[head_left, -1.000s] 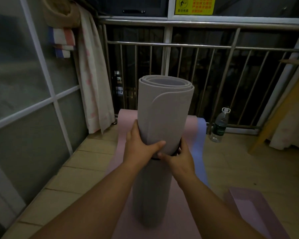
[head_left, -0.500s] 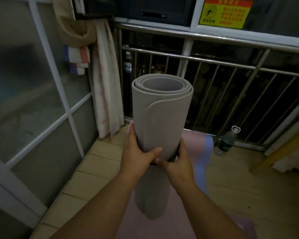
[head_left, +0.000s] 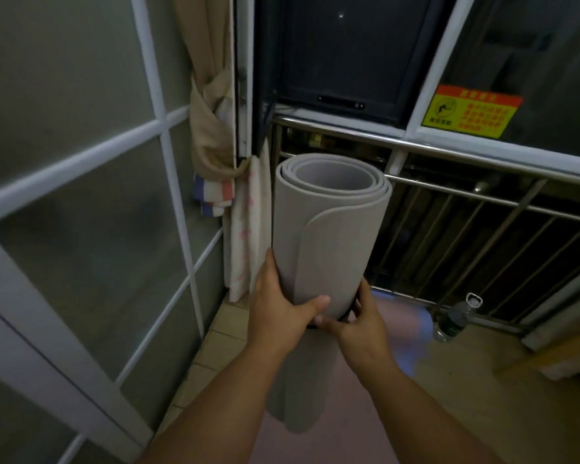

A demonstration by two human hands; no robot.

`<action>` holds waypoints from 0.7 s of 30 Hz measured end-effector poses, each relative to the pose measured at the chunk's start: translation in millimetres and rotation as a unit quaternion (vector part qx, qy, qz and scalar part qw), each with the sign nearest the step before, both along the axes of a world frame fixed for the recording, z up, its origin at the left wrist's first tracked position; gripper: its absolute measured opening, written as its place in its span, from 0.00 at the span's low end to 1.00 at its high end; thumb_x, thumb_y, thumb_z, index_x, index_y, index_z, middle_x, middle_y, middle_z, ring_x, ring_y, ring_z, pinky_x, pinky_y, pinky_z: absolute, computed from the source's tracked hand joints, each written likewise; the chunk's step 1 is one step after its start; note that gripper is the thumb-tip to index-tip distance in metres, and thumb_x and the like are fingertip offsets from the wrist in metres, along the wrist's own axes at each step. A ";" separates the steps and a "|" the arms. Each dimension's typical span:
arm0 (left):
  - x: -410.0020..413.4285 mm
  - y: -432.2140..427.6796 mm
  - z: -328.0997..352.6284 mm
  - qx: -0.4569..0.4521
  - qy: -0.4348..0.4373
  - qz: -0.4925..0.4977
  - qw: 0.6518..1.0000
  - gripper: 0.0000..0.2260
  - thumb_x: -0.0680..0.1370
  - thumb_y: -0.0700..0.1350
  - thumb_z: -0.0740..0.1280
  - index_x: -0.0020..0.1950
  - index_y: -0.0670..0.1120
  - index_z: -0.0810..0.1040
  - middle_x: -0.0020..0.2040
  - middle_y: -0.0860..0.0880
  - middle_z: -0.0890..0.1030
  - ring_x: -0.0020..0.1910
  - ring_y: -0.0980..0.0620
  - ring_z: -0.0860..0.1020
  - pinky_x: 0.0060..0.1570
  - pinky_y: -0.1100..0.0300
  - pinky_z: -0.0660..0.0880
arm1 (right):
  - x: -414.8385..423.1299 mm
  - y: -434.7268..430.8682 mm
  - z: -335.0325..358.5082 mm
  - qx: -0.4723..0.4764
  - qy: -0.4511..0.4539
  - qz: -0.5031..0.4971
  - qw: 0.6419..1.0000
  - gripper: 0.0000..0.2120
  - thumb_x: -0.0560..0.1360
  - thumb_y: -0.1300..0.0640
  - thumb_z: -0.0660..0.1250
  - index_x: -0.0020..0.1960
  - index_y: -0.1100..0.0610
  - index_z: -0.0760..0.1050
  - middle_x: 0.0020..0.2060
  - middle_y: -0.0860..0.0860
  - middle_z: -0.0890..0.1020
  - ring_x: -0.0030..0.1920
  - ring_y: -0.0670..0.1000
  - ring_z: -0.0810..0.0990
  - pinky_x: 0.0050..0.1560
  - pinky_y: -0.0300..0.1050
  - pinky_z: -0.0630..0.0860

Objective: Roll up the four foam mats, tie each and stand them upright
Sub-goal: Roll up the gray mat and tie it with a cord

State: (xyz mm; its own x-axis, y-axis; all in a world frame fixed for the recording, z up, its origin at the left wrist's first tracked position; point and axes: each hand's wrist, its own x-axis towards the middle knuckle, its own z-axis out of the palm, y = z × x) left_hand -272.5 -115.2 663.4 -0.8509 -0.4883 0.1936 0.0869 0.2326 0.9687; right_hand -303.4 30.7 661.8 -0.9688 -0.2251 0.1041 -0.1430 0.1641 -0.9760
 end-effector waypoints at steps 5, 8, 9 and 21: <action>-25.4 -46.1 -10.5 -0.027 -0.011 0.022 0.999 0.55 0.57 0.60 0.77 0.79 0.58 0.53 0.74 0.55 0.66 0.71 0.54 0.66 0.68 0.48 0.70 | -30.4 -46.5 -14.9 -0.012 -0.014 0.019 1.000 0.40 0.64 0.70 0.77 0.68 0.43 0.67 0.57 0.35 0.77 0.52 0.26 0.75 0.44 0.27 0.75; -46.1 -66.6 -28.5 -0.029 -0.019 0.031 0.999 0.55 0.58 0.59 0.78 0.78 0.60 0.52 0.74 0.56 0.66 0.71 0.55 0.66 0.67 0.48 0.70 | -59.6 -69.9 -35.1 0.002 -0.026 0.028 0.999 0.43 0.62 0.67 0.79 0.67 0.39 0.65 0.57 0.33 0.76 0.51 0.25 0.74 0.47 0.31 0.76; -54.3 -71.7 -36.9 -0.029 -0.026 0.033 0.999 0.55 0.57 0.59 0.78 0.78 0.60 0.51 0.74 0.56 0.65 0.72 0.54 0.66 0.67 0.47 0.70 | -70.0 -76.1 -44.9 0.003 -0.035 0.026 0.999 0.43 0.61 0.66 0.80 0.65 0.37 0.66 0.56 0.33 0.77 0.52 0.26 0.75 0.49 0.35 0.77; -264.7 -153.6 -222.5 -0.046 -0.076 0.089 0.992 0.53 0.61 0.57 0.79 0.79 0.59 0.52 0.74 0.56 0.67 0.72 0.56 0.67 0.66 0.46 0.71 | -295.9 -173.3 -236.6 0.017 -0.085 0.085 0.993 0.45 0.58 0.49 0.82 0.71 0.43 0.65 0.63 0.41 0.77 0.61 0.43 0.77 0.60 0.48 0.78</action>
State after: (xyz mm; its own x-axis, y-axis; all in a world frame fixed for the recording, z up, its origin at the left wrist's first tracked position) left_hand -537.2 -268.8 440.9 -0.7753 -0.6201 0.1201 -0.1101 0.3199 0.9410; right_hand -599.3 -142.6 425.2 -0.9195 -0.3873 -0.0676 -0.0061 0.1859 -0.9825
